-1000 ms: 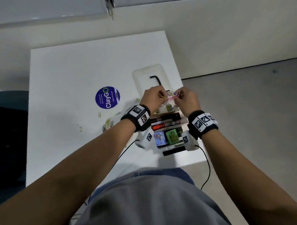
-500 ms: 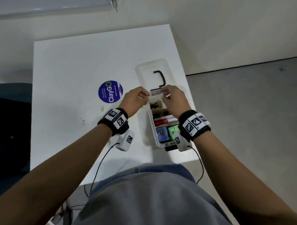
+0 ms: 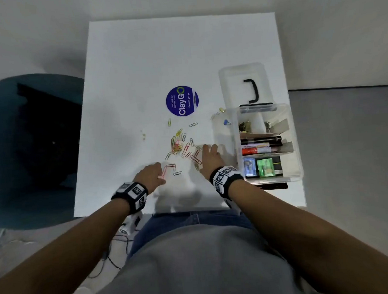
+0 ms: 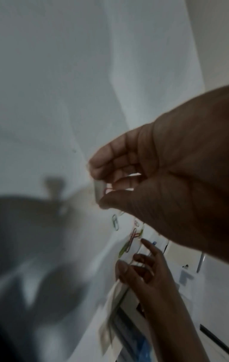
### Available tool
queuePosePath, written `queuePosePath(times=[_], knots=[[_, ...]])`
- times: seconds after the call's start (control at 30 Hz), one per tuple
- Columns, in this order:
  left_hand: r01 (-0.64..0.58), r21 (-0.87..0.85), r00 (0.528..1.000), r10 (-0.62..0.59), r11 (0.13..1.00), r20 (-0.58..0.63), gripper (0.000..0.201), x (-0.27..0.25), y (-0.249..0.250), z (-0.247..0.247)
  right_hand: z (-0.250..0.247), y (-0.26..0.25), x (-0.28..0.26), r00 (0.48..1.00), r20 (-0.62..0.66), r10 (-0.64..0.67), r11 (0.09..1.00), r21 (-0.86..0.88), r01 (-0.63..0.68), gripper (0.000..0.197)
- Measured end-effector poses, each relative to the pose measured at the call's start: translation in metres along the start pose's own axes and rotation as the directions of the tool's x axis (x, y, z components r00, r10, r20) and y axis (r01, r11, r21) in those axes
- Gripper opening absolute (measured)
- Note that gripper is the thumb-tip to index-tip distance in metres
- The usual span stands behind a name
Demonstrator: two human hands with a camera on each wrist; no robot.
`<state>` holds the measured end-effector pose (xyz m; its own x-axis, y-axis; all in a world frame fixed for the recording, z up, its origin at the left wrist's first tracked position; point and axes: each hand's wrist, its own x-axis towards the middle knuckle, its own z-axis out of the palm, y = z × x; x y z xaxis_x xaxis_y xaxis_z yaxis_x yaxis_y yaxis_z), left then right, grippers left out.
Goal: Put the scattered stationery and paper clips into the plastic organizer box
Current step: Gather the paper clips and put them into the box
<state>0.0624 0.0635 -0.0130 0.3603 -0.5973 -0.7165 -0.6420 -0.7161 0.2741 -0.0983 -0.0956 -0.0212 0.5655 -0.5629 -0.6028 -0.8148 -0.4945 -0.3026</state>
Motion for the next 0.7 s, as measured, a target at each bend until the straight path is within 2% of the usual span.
queuePosePath(times=[0.07, 0.23, 0.3, 0.4, 0.5, 0.57, 0.7], knots=[[-0.045, -0.011, 0.998, 0.044, 0.999, -0.051, 0.019, 0.006, 0.007, 0.007, 0.006, -0.001, 0.005, 0.999, -0.024, -0.046, 0.999, -0.005, 0.046, 0.075], [-0.135, 0.031, 0.984, 0.137, 0.99, -0.114, 0.01, 0.032, 0.026, -0.003, 0.008, -0.014, 0.022, 0.982, -0.079, -0.173, 0.985, 0.01, 0.174, 0.062], [-0.141, 0.023, 0.975, 0.143, 0.99, -0.169, 0.021, 0.038, 0.03, -0.01, 0.003, -0.019, 0.029, 0.982, -0.088, -0.164, 0.984, 0.054, 0.17, 0.06], [-0.129, -0.041, 0.957, 0.114, 0.991, -0.266, 0.052, 0.046, 0.036, -0.018, -0.006, -0.021, 0.037, 0.988, -0.124, -0.097, 0.985, 0.132, 0.113, 0.064], [-0.107, -0.005, 0.96, 0.102, 0.994, -0.261, 0.075, 0.054, 0.042, -0.02, -0.003, -0.023, 0.038, 0.983, -0.127, -0.136, 0.991, 0.004, 0.137, 0.084], [-0.112, 0.03, 0.959, 0.116, 0.993, -0.257, 0.069, 0.059, 0.047, -0.019, 0.004, -0.026, 0.037, 0.978, -0.114, -0.175, 0.982, -0.096, 0.164, 0.081], [-0.133, 0.024, 0.953, 0.135, 0.991, -0.273, 0.033, 0.064, 0.049, -0.021, 0.011, -0.034, 0.034, 0.976, -0.093, -0.199, 0.979, -0.072, 0.192, 0.06]])
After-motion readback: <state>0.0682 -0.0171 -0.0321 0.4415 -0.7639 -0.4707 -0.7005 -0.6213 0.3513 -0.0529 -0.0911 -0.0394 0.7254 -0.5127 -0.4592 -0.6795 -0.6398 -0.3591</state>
